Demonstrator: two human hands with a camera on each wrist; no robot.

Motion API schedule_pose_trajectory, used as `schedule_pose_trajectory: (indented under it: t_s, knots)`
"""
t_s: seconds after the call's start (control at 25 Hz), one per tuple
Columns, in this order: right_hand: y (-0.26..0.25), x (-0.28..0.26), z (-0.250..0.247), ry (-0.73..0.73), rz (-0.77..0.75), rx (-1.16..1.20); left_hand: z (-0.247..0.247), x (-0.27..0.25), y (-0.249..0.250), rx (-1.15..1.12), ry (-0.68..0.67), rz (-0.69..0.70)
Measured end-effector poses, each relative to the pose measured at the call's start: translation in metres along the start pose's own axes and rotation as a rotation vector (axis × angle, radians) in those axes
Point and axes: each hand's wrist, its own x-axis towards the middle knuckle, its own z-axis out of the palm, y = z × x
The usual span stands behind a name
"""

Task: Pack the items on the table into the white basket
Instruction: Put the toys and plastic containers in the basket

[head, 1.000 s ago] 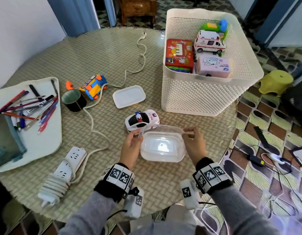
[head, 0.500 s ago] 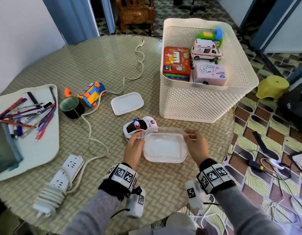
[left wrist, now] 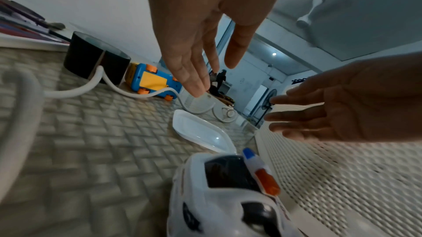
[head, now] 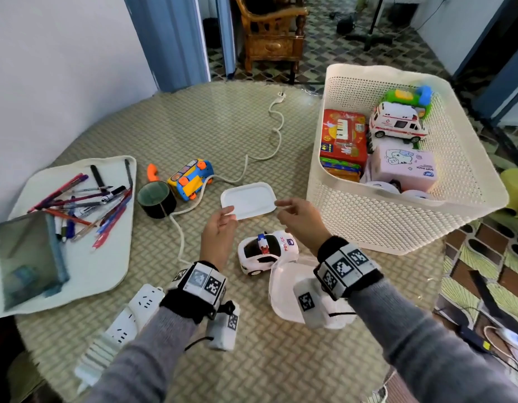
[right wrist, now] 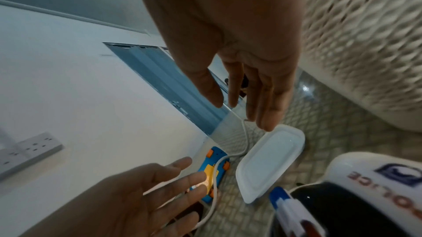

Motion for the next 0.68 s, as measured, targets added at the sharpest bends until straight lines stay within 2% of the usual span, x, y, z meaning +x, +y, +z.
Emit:
schedule_pose_trajectory:
  t_s: [0.16, 0.32, 0.44, 0.6, 0.68]
  knots:
    - [-0.004, 0.067, 0.022, -0.052, 0.155, 0.111, -0.006, 0.045, -0.001, 0.002, 0.047, -0.07]
    - [0.015, 0.121, 0.038, -0.109, 0.254, -0.031, -0.009, 0.078, -0.008, 0.049, 0.045, -0.158]
    - [0.035, 0.142, 0.046, -0.121, 0.281, -0.094, -0.008, 0.092, -0.014, 0.141, 0.045, -0.204]
    - [0.052, 0.16, 0.051, -0.175, 0.322, -0.135, -0.006, 0.111, -0.031, 0.207, -0.027, -0.235]
    - [0.055, 0.163, 0.05, -0.151, 0.325, -0.129, -0.006, 0.116, -0.036, 0.188, -0.036, -0.255]
